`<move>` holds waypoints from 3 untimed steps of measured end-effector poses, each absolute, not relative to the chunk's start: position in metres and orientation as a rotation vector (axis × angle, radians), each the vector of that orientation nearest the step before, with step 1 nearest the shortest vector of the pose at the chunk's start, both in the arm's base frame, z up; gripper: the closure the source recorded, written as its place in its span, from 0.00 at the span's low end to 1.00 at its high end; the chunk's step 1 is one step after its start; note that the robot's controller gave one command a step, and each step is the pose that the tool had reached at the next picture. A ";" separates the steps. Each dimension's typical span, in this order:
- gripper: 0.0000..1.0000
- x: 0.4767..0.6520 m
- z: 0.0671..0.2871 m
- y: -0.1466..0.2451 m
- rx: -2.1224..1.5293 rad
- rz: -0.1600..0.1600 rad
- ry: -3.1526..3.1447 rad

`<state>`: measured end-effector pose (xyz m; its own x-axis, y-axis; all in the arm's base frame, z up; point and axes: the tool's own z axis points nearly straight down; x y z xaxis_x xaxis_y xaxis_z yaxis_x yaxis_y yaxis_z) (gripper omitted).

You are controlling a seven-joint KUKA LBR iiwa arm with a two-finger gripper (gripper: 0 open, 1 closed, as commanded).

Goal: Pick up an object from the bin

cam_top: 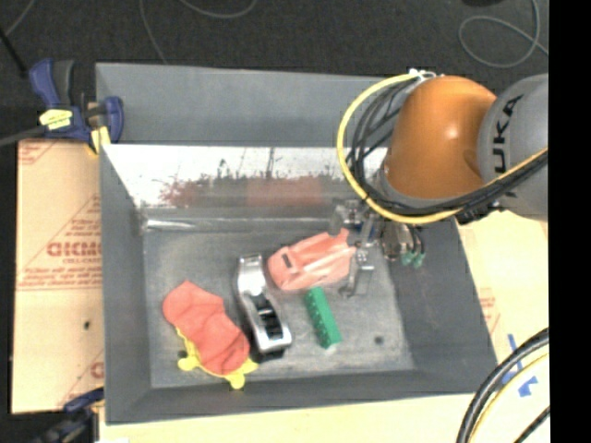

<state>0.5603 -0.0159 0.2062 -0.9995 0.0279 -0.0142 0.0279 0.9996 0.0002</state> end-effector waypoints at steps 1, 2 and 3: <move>0.00 0.559 0.185 -0.005 0.095 0.000 3.144; 0.00 0.606 0.166 -0.013 0.153 0.003 3.111; 0.00 0.623 0.130 -0.010 0.194 0.001 3.132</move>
Offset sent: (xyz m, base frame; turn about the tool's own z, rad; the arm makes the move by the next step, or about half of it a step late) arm 0.0717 -0.0076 -0.0806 0.1005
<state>0.6234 -0.0095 0.1304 -0.9924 0.1232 -0.0038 0.1232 0.9924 0.0008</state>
